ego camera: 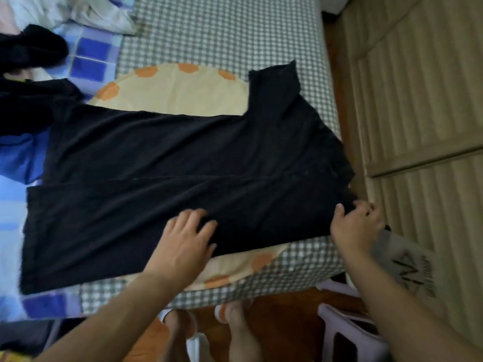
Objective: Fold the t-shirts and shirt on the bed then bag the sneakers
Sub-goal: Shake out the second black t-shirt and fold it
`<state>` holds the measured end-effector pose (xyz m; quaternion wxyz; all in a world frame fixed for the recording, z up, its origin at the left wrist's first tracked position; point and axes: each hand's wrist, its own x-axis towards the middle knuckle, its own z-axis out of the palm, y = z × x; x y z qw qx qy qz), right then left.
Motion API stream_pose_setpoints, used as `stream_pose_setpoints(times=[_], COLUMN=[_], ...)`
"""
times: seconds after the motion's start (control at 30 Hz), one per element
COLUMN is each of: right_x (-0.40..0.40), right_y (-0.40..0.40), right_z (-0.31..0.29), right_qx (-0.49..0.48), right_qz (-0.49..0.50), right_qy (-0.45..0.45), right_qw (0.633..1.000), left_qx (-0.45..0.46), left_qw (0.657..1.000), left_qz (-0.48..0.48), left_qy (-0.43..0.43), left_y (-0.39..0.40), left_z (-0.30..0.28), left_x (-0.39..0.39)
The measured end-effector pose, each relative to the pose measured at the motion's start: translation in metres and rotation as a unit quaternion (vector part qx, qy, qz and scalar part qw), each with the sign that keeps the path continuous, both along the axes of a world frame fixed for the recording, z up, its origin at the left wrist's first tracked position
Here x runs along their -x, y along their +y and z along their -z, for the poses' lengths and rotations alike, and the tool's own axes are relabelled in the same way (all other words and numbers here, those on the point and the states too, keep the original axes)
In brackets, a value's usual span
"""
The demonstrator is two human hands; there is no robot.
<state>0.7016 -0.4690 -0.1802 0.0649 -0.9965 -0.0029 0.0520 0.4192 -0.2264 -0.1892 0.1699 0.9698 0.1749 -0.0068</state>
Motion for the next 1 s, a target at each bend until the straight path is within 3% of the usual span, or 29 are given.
stream_pose_setpoints(times=[0.1, 0.23, 0.43, 0.53, 0.6, 0.67, 0.77, 0.9, 1.0], right_x=[-0.006, -0.016, -0.018, -0.013, -0.017, -0.021, -0.006, 0.021, 0.019], right_y=[-0.035, -0.041, -0.102, -0.108, -0.099, -0.075, -0.01, 0.078, 0.11], right_z=[0.003, 0.002, 0.015, 0.007, 0.001, -0.005, -0.011, 0.011, 0.031], right_qx=[-0.132, -0.277, -0.272, -0.274, -0.254, -0.203, -0.178, -0.135, -0.08], right_qz=[0.091, 0.15, 0.178, 0.201, 0.21, 0.141, -0.117, -0.446, -0.499], right_qy=[0.093, 0.107, 0.044, 0.077, 0.071, 0.001, -0.041, 0.054, 0.086], right_qw=[0.983, 0.943, 0.945, 0.937, 0.942, 0.969, 0.976, 0.883, 0.859], left_qx=[-0.023, -0.029, 0.076, 0.065, 0.037, 0.004, -0.036, -0.071, -0.123], left_qw=[0.997, 0.994, 0.985, 0.986, 0.994, 1.0, 0.99, 0.974, 0.962], left_qz=[0.073, 0.084, 0.119, 0.13, 0.084, -0.008, -0.131, -0.167, -0.141], left_qy=[0.019, 0.064, 0.099, 0.082, 0.055, 0.011, 0.025, 0.137, 0.201], left_y=[-0.028, -0.03, -0.041, -0.044, -0.035, -0.017, 0.027, 0.101, 0.15], left_z=[0.013, 0.019, 0.006, 0.009, 0.007, 0.005, 0.004, 0.003, -0.002], left_x=[-0.014, -0.022, -0.025, -0.028, -0.035, -0.039, -0.03, 0.009, 0.037])
